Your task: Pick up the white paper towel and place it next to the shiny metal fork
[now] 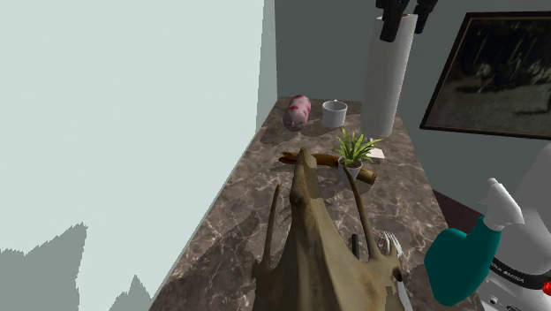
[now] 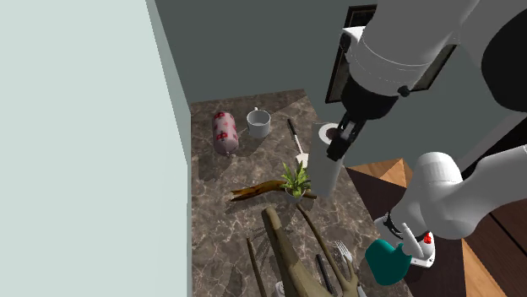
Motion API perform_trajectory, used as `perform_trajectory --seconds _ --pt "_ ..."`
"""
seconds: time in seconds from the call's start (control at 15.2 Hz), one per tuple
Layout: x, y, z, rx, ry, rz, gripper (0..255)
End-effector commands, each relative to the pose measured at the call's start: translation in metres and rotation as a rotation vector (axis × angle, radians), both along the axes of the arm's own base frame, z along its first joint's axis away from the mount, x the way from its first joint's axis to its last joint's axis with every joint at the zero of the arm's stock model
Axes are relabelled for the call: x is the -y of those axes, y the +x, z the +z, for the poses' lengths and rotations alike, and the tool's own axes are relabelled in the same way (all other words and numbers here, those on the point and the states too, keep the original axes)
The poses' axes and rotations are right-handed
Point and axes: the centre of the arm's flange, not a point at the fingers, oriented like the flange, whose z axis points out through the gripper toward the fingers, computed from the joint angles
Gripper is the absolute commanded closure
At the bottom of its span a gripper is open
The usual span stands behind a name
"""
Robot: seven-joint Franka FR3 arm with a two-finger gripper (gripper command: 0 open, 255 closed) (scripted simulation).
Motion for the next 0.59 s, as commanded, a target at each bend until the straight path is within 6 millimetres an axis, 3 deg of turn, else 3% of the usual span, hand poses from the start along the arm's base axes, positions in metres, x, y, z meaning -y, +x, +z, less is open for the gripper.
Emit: perform_trajectory --seconds 0.0,0.53 --pt "0.003 -0.026 0.010 -0.001 0.000 0.000 255" --pt "0.022 -0.122 0.049 -0.001 0.000 0.000 255"
